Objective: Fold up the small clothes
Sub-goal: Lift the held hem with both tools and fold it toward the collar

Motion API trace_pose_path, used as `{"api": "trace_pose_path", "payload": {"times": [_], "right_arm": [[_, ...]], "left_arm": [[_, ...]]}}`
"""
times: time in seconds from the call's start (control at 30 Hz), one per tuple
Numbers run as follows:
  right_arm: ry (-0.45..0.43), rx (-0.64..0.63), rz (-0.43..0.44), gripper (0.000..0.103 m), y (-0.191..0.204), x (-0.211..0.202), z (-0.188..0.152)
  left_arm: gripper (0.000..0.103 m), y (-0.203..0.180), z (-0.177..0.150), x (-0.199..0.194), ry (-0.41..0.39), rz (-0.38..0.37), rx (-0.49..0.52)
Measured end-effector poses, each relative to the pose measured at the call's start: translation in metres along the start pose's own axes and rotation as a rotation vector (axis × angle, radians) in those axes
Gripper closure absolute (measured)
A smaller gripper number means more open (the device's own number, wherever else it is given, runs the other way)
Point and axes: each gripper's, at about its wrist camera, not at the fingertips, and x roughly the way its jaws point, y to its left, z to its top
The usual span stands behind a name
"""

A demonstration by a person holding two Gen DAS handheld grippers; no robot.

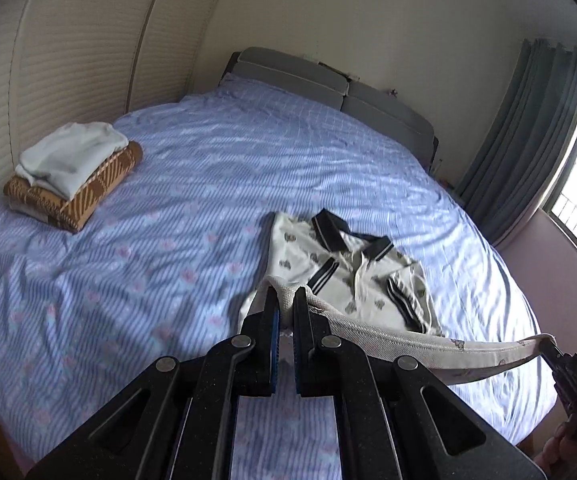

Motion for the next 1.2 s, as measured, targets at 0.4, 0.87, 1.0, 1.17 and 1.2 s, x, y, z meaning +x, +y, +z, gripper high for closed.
{"api": "trace_pose_path", "payload": {"times": [0.4, 0.87, 1.0, 1.17, 1.2], "right_arm": [[-0.009, 0.045, -0.033, 0.097, 0.004, 0.160, 0.074], [0.119, 0.046, -0.097, 0.097, -0.024, 0.305, 0.070], [0.178, 0.027, -0.111, 0.097, -0.027, 0.330, 0.066], [0.159, -0.053, -0.146, 0.080, -0.017, 0.317, 0.060], [0.140, -0.072, -0.149, 0.072, -0.011, 0.308, 0.059]], "left_arm": [[0.096, -0.021, 0.088, 0.170, 0.031, 0.019, 0.022], [0.095, -0.004, 0.076, 0.307, 0.158, 0.091, 0.039], [0.091, -0.003, 0.069, 0.320, 0.181, 0.095, 0.071], [0.053, -0.009, 0.065, 0.293, 0.151, 0.089, 0.126], [0.051, -0.013, 0.063, 0.283, 0.131, 0.087, 0.145]]}}
